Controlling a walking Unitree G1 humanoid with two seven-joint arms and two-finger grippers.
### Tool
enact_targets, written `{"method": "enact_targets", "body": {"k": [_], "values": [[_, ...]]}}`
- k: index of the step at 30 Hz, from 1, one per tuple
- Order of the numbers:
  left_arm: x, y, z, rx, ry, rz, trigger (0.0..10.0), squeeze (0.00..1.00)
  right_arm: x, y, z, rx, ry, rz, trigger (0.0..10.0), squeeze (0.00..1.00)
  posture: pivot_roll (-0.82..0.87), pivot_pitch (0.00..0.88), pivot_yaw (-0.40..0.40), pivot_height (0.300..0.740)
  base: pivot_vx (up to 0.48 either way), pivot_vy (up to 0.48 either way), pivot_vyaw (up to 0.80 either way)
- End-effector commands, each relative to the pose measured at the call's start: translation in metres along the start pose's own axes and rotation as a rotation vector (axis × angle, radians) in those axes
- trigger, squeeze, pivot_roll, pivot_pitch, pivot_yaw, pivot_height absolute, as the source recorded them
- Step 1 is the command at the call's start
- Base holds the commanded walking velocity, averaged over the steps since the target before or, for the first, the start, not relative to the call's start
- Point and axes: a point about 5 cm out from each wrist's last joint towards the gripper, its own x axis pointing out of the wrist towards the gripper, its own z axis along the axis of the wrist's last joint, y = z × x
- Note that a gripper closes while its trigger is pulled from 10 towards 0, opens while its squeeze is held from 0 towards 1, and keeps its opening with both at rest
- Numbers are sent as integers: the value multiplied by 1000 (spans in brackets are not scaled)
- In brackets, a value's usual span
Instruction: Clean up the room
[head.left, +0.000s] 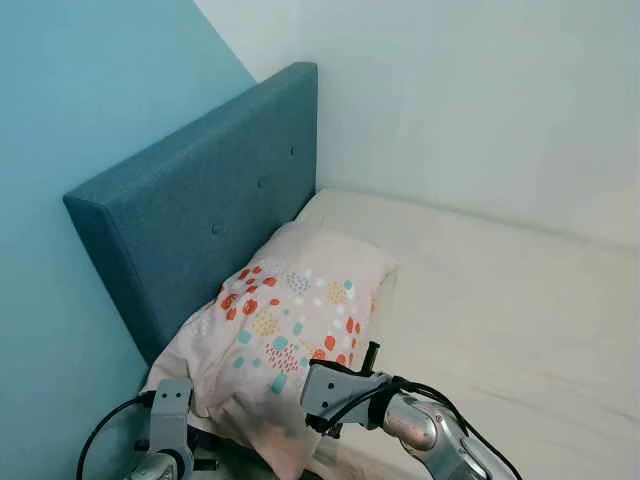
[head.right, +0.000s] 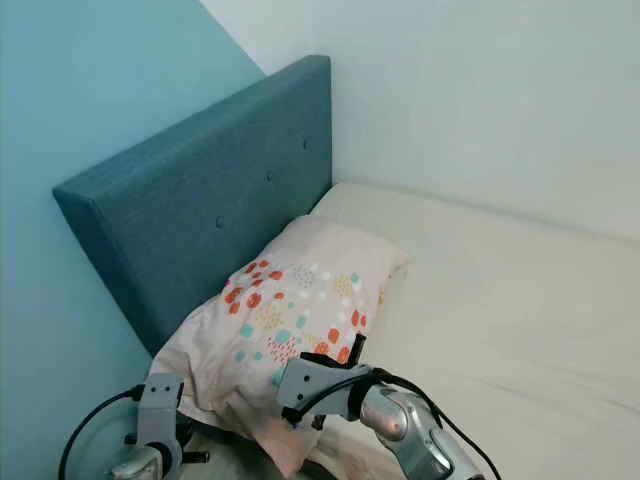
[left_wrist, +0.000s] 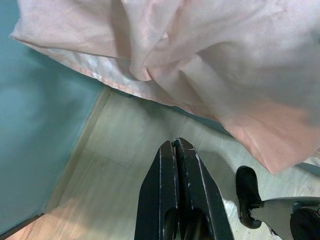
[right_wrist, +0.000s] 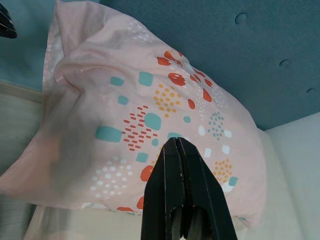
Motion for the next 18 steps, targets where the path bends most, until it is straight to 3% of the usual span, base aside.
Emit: {"method": "enact_targets", "body": {"k": [1, 18], "values": [[-1, 4, -1, 15, 6, 6, 10000, 0, 0, -2, 0, 22, -3, -4, 10000, 0, -92, 24, 32, 740, 0, 0, 0], [1, -5, 1, -1, -2, -1, 10000, 0, -2, -7, -8, 29, 6, 8, 10000, 0, -114, 29, 14, 740, 0, 0, 0]]}}
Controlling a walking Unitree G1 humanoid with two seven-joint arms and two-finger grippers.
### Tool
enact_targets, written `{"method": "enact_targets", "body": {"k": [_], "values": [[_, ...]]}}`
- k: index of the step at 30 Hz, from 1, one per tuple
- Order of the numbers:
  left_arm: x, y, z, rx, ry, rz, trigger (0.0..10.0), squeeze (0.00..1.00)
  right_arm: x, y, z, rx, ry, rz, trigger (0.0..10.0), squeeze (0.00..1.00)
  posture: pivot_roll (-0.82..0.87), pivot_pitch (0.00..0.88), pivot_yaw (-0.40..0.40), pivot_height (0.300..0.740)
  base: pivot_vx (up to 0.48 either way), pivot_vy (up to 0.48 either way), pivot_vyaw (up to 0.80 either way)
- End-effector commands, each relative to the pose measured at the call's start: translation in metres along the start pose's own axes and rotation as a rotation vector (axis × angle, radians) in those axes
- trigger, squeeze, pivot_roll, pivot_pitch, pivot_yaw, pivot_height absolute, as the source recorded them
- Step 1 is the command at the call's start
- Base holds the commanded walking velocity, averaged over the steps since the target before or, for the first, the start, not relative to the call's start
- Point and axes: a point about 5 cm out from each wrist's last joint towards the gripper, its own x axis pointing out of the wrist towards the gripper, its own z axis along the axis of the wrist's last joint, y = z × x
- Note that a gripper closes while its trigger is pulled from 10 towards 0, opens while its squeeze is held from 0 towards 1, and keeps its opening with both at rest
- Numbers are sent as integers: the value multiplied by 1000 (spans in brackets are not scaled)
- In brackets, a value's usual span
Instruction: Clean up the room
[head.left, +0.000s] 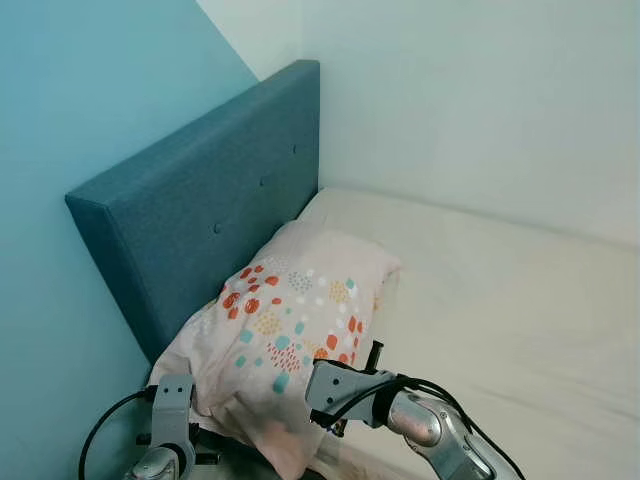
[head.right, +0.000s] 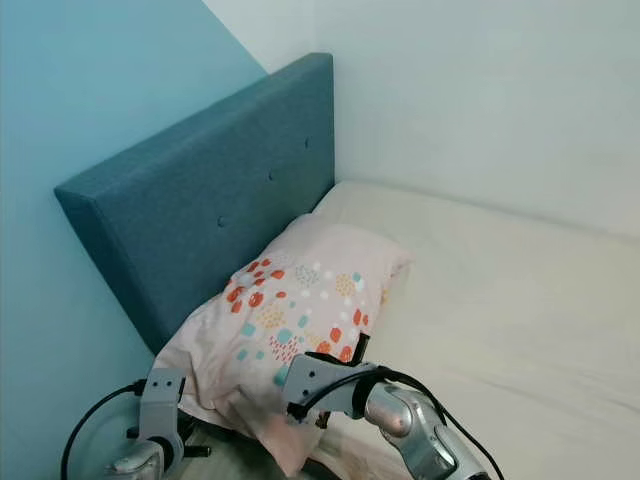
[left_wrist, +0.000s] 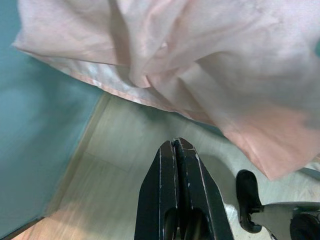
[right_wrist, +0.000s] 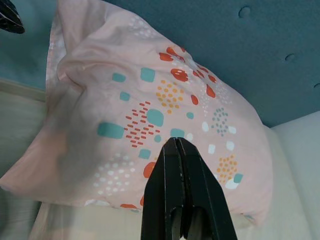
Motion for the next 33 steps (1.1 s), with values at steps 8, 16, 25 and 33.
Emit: {"method": "enact_targets", "body": {"k": [8, 16, 25, 33], "values": [[-2, -3, -9, 28, 23, -10, 10000, 0, 1, -3, 0, 9, -9, -2, 10000, 0, -125, 35, 26, 740, 0, 0, 0], [-2, -4, -11, 60, 34, -19, 10000, 0, 1, -3, 1, 13, -10, -4, 10000, 0, -124, 42, 34, 740, 0, 0, 0], [-4, 0, -16, 59, 48, -7, 10000, 0, 1, -2, 2, 14, -15, -2, 10000, 0, -123, 52, 30, 740, 0, 0, 0], [-6, 0, -20, 54, 55, -6, 10000, 0, -2, -1, 3, 14, -19, -2, 10000, 0, -131, 71, 30, 740, 0, 0, 0]]}}
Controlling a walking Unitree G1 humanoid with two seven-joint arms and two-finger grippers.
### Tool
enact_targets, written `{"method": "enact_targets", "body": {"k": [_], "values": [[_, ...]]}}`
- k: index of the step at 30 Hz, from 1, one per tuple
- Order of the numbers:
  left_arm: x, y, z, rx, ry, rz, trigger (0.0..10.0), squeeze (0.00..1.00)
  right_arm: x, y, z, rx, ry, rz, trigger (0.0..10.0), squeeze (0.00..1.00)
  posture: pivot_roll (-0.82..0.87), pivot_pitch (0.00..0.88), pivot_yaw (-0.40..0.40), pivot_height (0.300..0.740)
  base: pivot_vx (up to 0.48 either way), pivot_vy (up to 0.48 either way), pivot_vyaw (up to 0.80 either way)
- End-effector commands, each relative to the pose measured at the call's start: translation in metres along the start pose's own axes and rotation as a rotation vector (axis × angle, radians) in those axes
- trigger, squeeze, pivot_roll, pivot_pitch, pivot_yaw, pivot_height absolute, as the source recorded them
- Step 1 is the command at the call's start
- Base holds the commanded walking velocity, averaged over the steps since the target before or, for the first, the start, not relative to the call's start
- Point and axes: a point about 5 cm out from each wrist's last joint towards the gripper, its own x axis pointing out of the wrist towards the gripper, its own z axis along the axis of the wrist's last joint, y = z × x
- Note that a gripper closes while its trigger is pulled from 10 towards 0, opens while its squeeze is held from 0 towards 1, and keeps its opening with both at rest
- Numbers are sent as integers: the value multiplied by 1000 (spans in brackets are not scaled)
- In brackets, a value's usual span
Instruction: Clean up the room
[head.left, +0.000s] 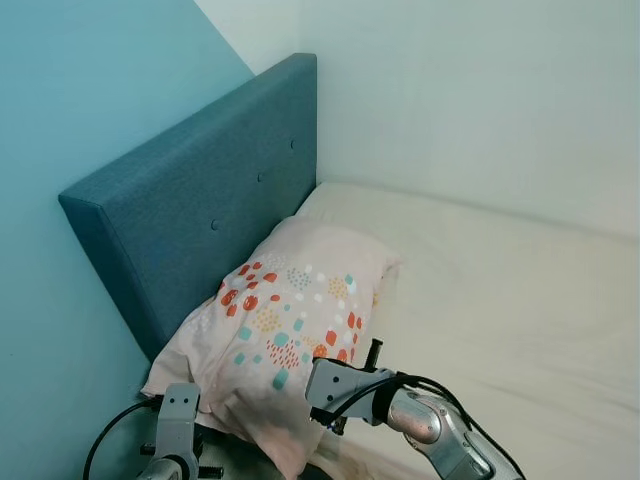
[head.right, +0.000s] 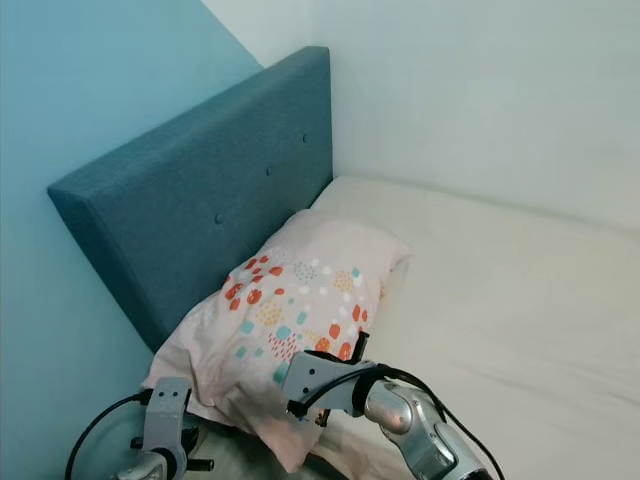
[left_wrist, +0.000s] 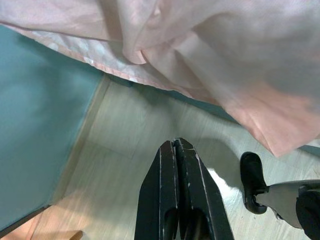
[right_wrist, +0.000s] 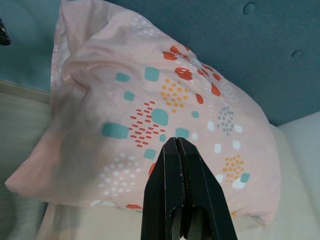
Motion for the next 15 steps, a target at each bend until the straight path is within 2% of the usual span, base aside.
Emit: {"method": "enact_targets", "body": {"k": [1, 7, 10, 15], "values": [[-3, 1, -9, 26, 28, -3, 10000, 0, -2, 0, 3, 7, -12, -6, 10000, 0, -149, 80, 44, 740, 0, 0, 0], [-4, -1, -14, 39, 42, -17, 10000, 0, -5, 2, 4, 6, -14, -8, 10000, 0, -152, 88, 39, 740, 0, 0, 0], [-4, 4, -13, 11, 31, 8, 10000, 0, -10, 4, 2, 7, -16, -5, 10000, 0, -149, 94, -10, 740, 0, 0, 0], [-8, 12, -22, -24, 43, 41, 10000, 0, -13, 5, 2, 5, -17, -2, 10000, 0, -174, 95, -34, 740, 0, 0, 0]]}}
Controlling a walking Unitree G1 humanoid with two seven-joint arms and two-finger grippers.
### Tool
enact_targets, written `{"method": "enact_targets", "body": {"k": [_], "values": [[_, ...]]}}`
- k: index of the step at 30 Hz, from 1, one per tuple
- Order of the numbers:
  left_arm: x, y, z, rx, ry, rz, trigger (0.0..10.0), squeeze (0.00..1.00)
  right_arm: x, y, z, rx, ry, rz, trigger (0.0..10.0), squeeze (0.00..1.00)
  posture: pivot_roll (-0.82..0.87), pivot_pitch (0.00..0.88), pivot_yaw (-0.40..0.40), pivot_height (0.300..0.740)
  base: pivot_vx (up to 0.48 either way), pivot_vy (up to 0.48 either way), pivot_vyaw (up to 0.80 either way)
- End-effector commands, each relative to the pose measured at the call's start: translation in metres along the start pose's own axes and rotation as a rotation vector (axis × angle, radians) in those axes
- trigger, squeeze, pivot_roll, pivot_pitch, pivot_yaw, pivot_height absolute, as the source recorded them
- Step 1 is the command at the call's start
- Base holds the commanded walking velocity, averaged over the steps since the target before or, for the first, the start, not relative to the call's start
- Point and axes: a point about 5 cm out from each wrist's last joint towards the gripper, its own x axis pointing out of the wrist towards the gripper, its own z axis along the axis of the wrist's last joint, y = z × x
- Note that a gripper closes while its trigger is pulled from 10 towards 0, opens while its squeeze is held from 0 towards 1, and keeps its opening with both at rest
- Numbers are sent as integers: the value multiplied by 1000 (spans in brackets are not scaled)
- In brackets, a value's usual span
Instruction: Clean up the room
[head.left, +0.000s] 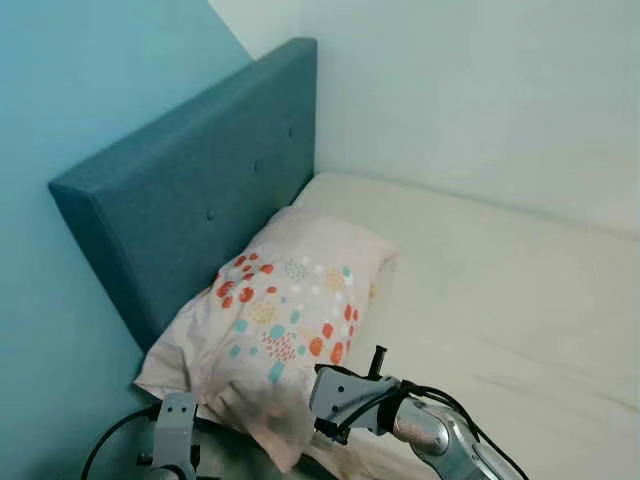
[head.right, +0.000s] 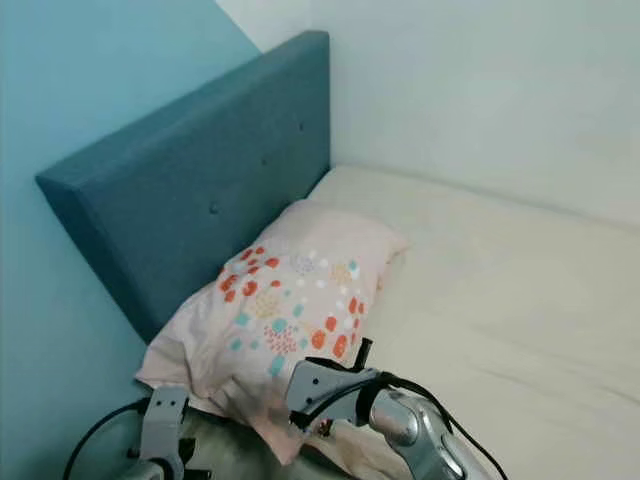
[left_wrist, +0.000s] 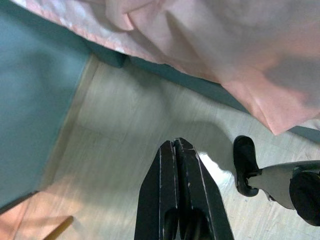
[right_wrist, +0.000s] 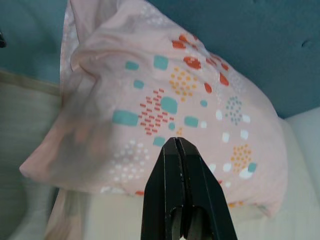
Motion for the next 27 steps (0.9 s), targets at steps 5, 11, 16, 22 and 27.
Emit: {"method": "enact_targets", "body": {"k": [5, 11, 16, 22, 27], "values": [[-6, 10, -14, 0, 34, 28, 10000, 0, -2, 1, 2, 5, -8, 0, 10000, 0, -154, 90, -34, 740, 0, 0, 0], [-4, 14, -9, 25, 28, 25, 10000, 0, 3, 3, 5, 11, -11, -3, 10000, 0, -135, 70, 3, 740, 0, 0, 0], [-2, 14, -4, 34, 36, 27, 10000, 0, 5, 3, 5, 13, -9, 0, 10000, 0, -144, 58, 2, 740, 0, 0, 0], [-5, 21, -16, 27, 104, 58, 10000, 0, 10, 4, 6, 16, -9, 2, 10000, 0, -148, 47, 14, 740, 0, 0, 0], [-7, 26, -19, 30, 123, 70, 10000, 0, 13, 4, 8, 17, -8, 1, 10000, 0, -157, 38, 24, 740, 0, 0, 0]]}}
